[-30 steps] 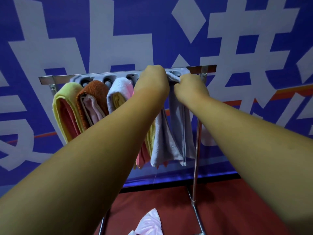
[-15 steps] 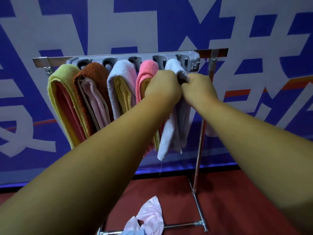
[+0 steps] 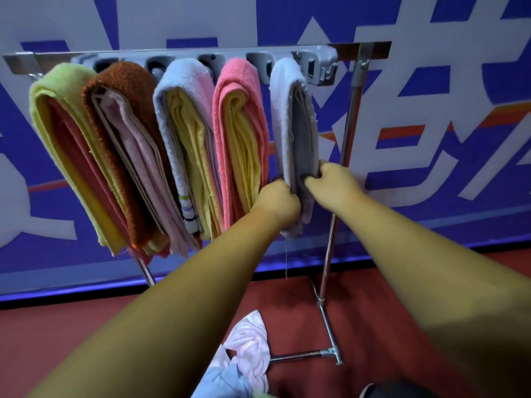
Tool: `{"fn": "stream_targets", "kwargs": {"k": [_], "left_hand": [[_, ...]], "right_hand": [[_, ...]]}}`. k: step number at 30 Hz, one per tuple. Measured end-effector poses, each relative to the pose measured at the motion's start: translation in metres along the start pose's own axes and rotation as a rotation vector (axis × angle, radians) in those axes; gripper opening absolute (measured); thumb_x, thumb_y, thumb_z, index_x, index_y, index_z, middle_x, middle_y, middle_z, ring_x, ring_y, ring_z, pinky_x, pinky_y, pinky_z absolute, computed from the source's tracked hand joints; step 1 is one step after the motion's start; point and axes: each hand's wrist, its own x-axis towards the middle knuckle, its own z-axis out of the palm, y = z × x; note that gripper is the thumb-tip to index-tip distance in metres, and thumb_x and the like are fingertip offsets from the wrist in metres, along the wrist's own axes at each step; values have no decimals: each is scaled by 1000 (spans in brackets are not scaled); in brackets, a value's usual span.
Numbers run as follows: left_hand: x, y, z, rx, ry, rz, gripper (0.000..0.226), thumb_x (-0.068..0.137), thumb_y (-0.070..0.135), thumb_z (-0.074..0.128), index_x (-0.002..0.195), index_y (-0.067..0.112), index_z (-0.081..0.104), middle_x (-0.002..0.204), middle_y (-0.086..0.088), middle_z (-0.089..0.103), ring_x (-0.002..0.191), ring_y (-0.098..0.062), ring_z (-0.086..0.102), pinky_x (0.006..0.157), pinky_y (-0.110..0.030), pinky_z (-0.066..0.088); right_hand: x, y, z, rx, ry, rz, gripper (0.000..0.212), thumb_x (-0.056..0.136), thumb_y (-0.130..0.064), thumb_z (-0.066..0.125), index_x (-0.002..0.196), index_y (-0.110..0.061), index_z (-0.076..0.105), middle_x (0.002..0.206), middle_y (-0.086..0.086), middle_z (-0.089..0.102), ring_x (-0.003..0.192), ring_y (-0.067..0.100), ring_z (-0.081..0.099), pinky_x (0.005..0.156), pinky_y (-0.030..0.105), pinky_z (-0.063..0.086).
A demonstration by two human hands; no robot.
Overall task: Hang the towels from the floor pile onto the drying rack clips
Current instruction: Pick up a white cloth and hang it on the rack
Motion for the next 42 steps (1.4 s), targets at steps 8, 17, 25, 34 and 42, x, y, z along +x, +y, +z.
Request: {"fn": "stream_targets", "kwargs": {"k": [8,17,25,34,42], "left_hand": [[23,-50,49,-4,-57,-2,39,80,30,54,106,7,72,94,-9,76,89,-28,74,74,-30,57],[2,-89,78,0,-62,-24,25,94,8,56,117,3,64,112,-19,72,102,-37,68,76,-31,44],[-35,-165,134,48,-316,-90,23,95,8,57,110,-3,70,111,-24,74,106,-37,70,90,-40,55],[-108,-280,236,-40,-644,-437,26,96,13,66,121,5,72,113,-12,77,105,-30,76,90,-45,64],[-178,-371,314,180,-732,-500,47,95,27,55,137,7,64,136,-17,65,128,-34,62,108,-33,48]], "right_hand": [[-22,30,48,-92,55,34,15,101,-29,52,89,-19,55,77,0,56,79,33,61,70,42,57],[-45,57,93,-64,-111,146,18,92,-29,58,107,-21,53,89,3,64,84,33,62,72,41,55],[-93,125,179,26,-379,398,30,95,-20,61,123,-16,70,122,13,75,115,36,70,96,40,58],[-202,201,317,134,-712,739,12,97,-17,57,89,-14,66,108,18,79,97,38,78,90,57,64],[-235,235,385,50,-913,782,11,100,-13,58,108,-15,65,115,12,74,94,29,72,73,34,60]]}}
